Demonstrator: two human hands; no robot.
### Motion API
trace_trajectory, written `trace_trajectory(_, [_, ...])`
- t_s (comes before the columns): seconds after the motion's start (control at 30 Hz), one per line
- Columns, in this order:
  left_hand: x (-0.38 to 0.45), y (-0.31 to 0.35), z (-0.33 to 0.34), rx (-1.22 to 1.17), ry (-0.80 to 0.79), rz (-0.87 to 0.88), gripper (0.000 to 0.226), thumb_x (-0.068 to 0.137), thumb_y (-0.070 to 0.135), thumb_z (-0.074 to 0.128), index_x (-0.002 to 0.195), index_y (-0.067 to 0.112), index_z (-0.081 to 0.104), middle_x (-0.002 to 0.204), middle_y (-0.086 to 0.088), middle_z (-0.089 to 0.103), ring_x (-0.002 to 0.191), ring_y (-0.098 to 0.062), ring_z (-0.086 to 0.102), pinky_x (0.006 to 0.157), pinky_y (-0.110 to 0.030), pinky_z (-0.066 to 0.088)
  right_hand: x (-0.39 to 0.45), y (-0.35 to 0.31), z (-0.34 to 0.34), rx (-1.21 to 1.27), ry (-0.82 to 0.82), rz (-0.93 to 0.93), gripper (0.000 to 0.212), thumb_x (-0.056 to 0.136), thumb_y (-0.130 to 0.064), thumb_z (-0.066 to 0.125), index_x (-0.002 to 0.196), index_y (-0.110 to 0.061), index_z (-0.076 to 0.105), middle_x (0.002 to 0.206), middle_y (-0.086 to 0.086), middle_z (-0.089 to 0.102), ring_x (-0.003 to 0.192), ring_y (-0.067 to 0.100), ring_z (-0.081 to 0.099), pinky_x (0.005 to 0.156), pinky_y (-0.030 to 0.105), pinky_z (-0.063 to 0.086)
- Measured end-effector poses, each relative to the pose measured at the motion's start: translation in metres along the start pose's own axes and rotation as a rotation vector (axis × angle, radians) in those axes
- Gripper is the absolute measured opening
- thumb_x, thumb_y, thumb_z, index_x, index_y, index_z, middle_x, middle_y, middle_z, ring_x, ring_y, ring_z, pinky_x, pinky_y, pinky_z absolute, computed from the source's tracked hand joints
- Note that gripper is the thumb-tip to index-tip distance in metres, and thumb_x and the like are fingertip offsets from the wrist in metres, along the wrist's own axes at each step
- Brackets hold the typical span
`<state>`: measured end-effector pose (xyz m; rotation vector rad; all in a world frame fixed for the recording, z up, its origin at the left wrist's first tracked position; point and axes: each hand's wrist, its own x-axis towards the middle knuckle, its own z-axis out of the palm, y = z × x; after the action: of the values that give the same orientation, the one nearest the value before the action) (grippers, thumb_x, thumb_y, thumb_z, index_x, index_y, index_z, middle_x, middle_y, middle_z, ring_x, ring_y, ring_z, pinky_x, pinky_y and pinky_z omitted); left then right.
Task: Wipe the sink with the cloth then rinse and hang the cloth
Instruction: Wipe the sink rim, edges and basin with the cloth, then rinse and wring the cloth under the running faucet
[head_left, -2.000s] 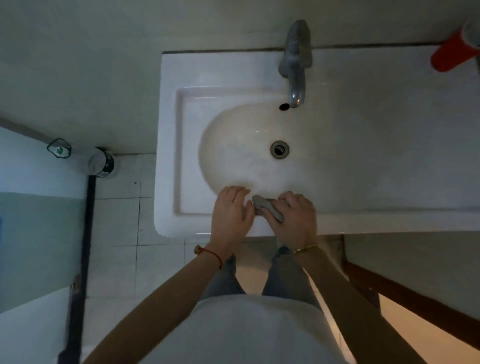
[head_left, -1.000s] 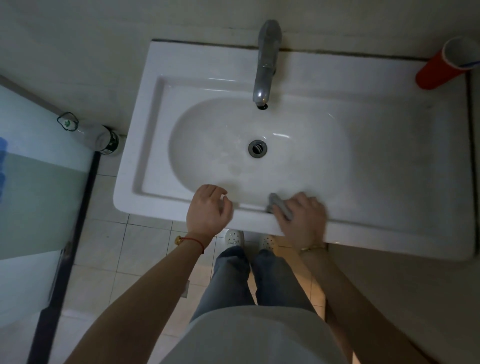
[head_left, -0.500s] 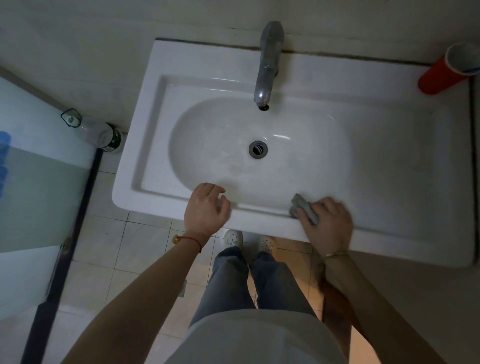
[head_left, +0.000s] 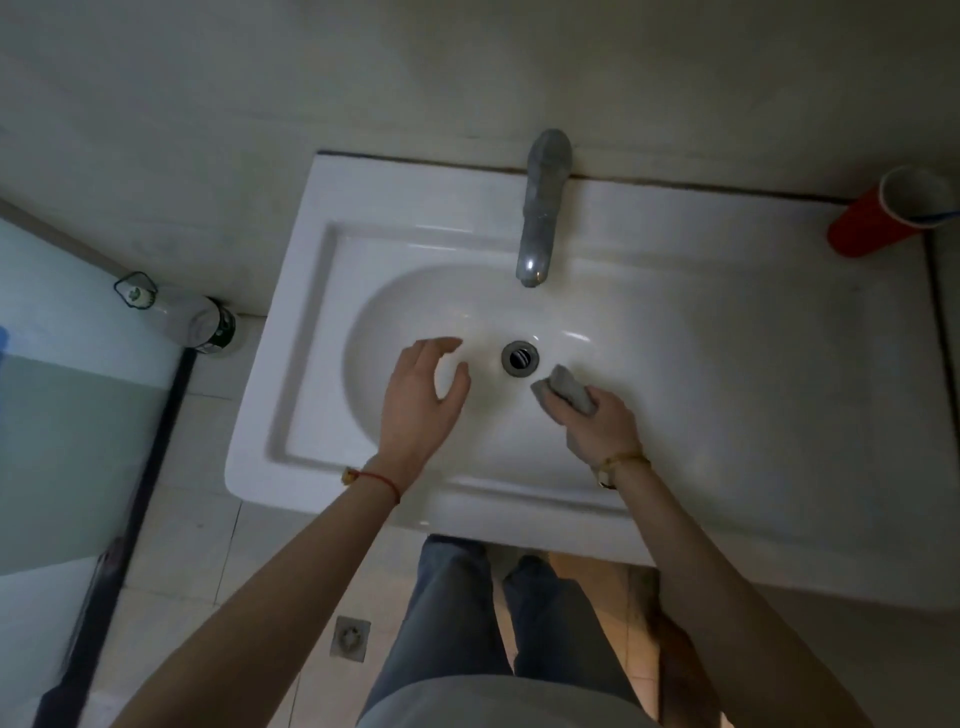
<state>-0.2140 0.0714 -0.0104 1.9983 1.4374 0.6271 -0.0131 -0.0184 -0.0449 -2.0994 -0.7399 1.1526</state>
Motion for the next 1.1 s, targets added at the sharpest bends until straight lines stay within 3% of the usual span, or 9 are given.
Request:
trace_trajectory(0.13, [0.076,0.031,-0.003,-0.143,-0.017,0.088,0.031,0.094,0.033,0.061,0.122,0.019,0.062,0.109,0.005,0.066,0.099,-0.010,0.059,0.088,-0.023,0.047,0.036,-0.026,0.008,0.199,-0.083,0.081,0.017,0.082,-0.035,0.071,0.088,-0.021,0.063,0.078,0.001,0.065,0.078,0.020,0.062,0.069,0.030,0.048])
trace_trajectory(0.27, [0.127,0.047,0.004,-0.162,-0.085,0.189,0.037,0.091,0.042,0.063,0.119,0.019,0.064,0.103,0.004,0.065,0.093,-0.010,0.058,0.081,-0.022,0.048,0.055,-0.053,0.023,0.070,0.025,0.041,0.021,0.085,-0.035,0.068,0.100,-0.022,0.061,0.089,0.001,0.066,0.080,0.017,0.063,0.058,0.028,0.051])
trace_trajectory(0.33, [0.142,0.048,0.009,-0.176,-0.116,0.245,0.031,0.091,0.037,0.065,0.115,0.017,0.067,0.098,0.002,0.065,0.089,-0.012,0.058,0.079,-0.027,0.050,0.064,-0.061,0.032,0.034,0.062,0.021,0.026,0.083,-0.037,0.069,0.101,-0.021,0.062,0.090,0.002,0.067,0.081,0.020,0.065,0.066,0.038,0.058])
trace_trajectory(0.4, [0.151,0.050,0.013,-0.206,-0.136,0.301,0.025,0.092,0.031,0.065,0.110,0.015,0.068,0.095,-0.002,0.067,0.087,-0.016,0.059,0.079,-0.032,0.051,0.072,-0.067,0.038,0.001,0.091,-0.018,0.026,0.082,-0.036,0.070,0.100,-0.019,0.063,0.090,0.003,0.067,0.083,0.022,0.065,0.073,0.041,0.058])
trace_trajectory(0.6, [0.164,0.059,0.020,-0.254,-0.121,0.377,0.018,0.094,0.021,0.060,0.095,0.005,0.068,0.089,-0.010,0.068,0.080,-0.023,0.061,0.074,-0.035,0.052,0.087,-0.075,0.042,-0.015,0.165,-0.109,0.027,0.082,-0.043,0.071,0.091,-0.019,0.065,0.084,0.000,0.068,0.076,0.013,0.064,0.068,0.032,0.056])
trace_trajectory(0.8, [0.167,0.062,0.023,-0.326,-0.124,0.336,0.015,0.092,0.016,0.060,0.088,0.003,0.066,0.082,-0.005,0.064,0.075,-0.013,0.055,0.070,-0.017,0.044,0.090,-0.076,0.040,0.035,0.179,-0.119,0.020,0.083,-0.038,0.072,0.082,-0.020,0.062,0.076,-0.002,0.066,0.069,0.006,0.061,0.059,0.022,0.052])
trace_trajectory(0.9, [0.168,0.066,0.023,-0.341,-0.118,0.324,0.015,0.094,0.014,0.059,0.088,0.002,0.066,0.081,-0.005,0.064,0.074,-0.011,0.054,0.069,-0.008,0.039,0.092,-0.075,0.040,0.058,0.190,-0.132,0.021,0.083,-0.036,0.072,0.081,-0.017,0.063,0.076,0.000,0.067,0.068,0.006,0.061,0.055,0.009,0.044])
trace_trajectory(1.1, [0.175,0.077,0.021,-0.395,-0.073,0.296,0.020,0.094,0.017,0.060,0.087,-0.001,0.067,0.081,-0.012,0.067,0.073,-0.013,0.058,0.066,-0.017,0.045,0.093,-0.076,0.041,0.063,0.184,-0.137,0.027,0.082,-0.040,0.072,0.075,-0.018,0.059,0.072,0.000,0.064,0.067,0.008,0.060,0.055,0.014,0.043])
